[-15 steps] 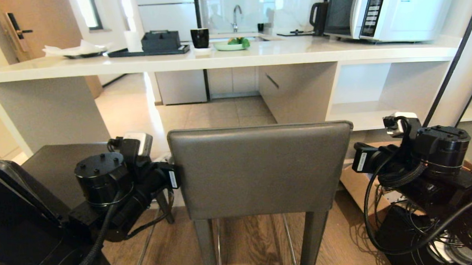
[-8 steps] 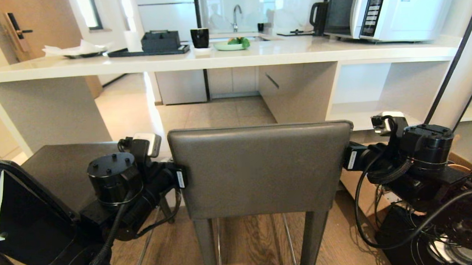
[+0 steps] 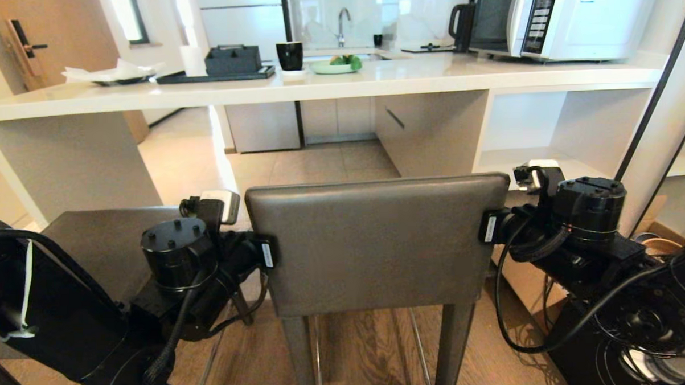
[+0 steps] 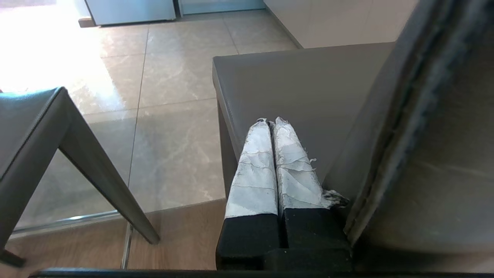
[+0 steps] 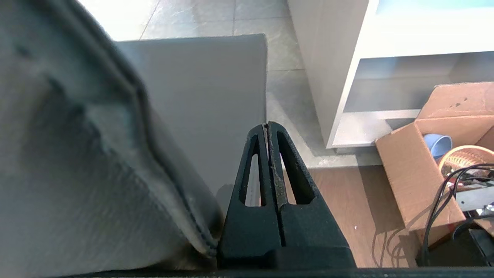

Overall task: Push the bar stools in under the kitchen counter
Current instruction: Push the gray chair back under the dining table

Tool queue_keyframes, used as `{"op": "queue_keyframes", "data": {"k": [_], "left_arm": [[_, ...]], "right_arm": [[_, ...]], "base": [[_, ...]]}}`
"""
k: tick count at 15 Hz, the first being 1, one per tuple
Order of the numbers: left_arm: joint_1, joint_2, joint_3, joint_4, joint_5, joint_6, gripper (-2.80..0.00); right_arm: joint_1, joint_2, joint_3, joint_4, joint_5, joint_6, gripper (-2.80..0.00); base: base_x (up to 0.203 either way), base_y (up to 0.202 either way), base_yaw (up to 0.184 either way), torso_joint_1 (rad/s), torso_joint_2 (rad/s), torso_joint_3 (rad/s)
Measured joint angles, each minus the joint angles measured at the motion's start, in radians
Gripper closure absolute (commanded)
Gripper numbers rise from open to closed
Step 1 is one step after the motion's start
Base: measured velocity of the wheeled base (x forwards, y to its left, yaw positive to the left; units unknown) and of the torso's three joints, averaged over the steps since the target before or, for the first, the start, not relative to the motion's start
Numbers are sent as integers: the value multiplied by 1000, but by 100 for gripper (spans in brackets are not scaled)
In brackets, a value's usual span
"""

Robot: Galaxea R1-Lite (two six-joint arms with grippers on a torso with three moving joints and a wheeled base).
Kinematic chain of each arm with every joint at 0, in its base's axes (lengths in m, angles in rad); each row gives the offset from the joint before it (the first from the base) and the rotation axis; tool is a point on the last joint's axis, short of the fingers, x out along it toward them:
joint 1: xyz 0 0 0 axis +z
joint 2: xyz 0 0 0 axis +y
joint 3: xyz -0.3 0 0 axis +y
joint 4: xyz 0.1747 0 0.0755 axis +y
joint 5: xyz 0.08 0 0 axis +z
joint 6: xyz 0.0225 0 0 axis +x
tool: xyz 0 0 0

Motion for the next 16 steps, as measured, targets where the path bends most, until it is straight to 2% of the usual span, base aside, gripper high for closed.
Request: {"op": "queue_keyframes", "data": {"k": [6, 16], "left_arm": [[-30, 27, -77, 72, 5, -1, 0], [-70, 87, -158, 98, 11, 0, 0]], "right_arm": [[-2, 72, -120, 36, -3, -11, 0], [-2, 181, -349, 126, -1, -21, 0]], "base": [[0, 0, 0, 0, 0, 0], [0, 0, 0, 0, 0, 0]]}}
